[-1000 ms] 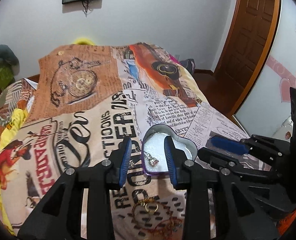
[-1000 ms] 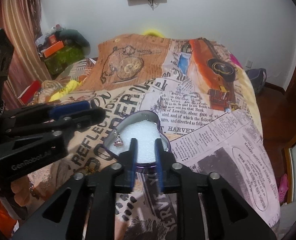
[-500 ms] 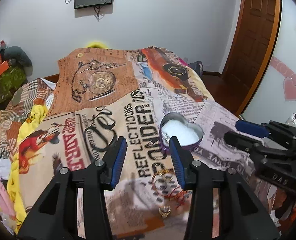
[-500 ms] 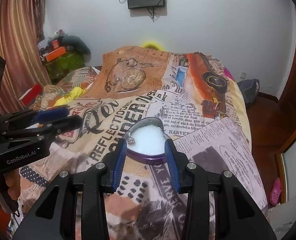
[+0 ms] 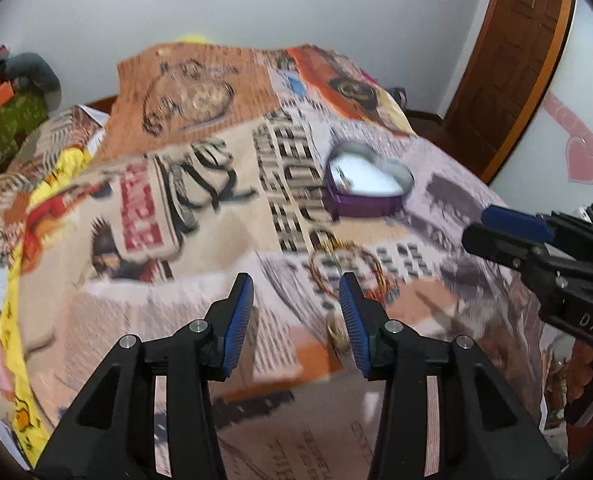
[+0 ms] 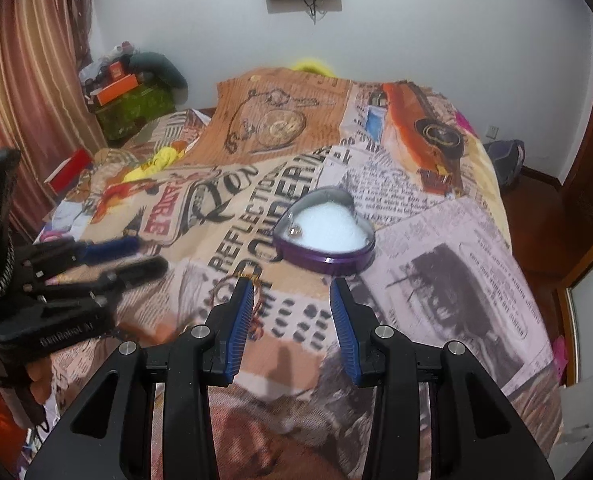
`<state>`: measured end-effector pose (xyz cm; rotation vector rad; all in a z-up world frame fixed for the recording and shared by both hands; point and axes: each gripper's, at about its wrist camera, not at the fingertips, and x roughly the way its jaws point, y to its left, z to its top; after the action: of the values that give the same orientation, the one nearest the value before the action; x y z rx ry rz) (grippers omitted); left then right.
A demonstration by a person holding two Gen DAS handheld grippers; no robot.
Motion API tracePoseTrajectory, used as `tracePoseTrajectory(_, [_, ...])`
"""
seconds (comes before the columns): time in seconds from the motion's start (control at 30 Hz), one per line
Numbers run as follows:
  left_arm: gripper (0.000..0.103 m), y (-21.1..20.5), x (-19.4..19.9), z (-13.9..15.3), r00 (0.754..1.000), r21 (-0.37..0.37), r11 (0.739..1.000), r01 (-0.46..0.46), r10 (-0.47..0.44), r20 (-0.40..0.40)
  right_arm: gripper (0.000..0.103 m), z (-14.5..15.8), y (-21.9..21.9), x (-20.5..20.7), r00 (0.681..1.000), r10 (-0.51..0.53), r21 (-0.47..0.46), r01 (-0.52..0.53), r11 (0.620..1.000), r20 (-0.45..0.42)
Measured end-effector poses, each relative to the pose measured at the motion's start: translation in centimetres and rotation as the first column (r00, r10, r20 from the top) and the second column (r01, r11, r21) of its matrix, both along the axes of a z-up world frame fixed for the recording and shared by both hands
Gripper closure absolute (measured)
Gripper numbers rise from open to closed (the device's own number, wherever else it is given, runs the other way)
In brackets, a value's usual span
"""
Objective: Organize jewelry
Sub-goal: 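Move the open left tool back to the jewelry pile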
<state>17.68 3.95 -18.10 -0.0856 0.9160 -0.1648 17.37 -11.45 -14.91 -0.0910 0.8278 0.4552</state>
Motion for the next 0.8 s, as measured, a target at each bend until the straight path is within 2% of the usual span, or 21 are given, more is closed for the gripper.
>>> tracePoseTrajectory(0.23, [0.059,-1.6,-0.8,-2.6,0.996,-0.014,0.998,0.063,-0.063,-0.064,0.067,-1.5,-0.1,-1.1,0.998,-0.006,-0.007,0.006,1.0,-0.058])
tracePoseTrajectory(0.37, [0.06,-2.2,-0.8,-3.0,0.995,-0.003,0.997,0.082,-0.082,-0.058,0.067,-1.9,-0.3,-1.4,0.997,-0.012,-0.004,0.011,1.0,-0.074])
tracePoseTrajectory(0.43, [0.066,-2.5,-0.7,-3.2,0.994,-0.008,0.996,0.093,-0.094,-0.055,0.067,-2.1,-0.5,-1.4,0.996,-0.015,-0.002,0.015,1.0,-0.084])
tracePoseTrajectory(0.6, [0.071,-3.1,-0.7,-3.9,0.991,0.011,0.992,0.122,-0.122,-0.047,0.067,-2.5,-0.5,-1.5,0.995,-0.014,0.002,0.014,1.0,-0.099])
tracePoseTrajectory(0.73, [0.086,-2.8,-0.7,-4.1,0.991,-0.006,0.992,0.123,-0.123,-0.044,0.067,-2.9,-0.5,-1.6,0.993,-0.014,0.007,0.015,1.0,-0.115])
tracePoseTrajectory(0.8, [0.086,-3.0,-0.8,-4.0,0.991,0.005,0.992,0.128,-0.128,-0.035,0.067,-3.1,-0.4,-1.7,0.992,-0.012,0.008,0.013,1.0,-0.122])
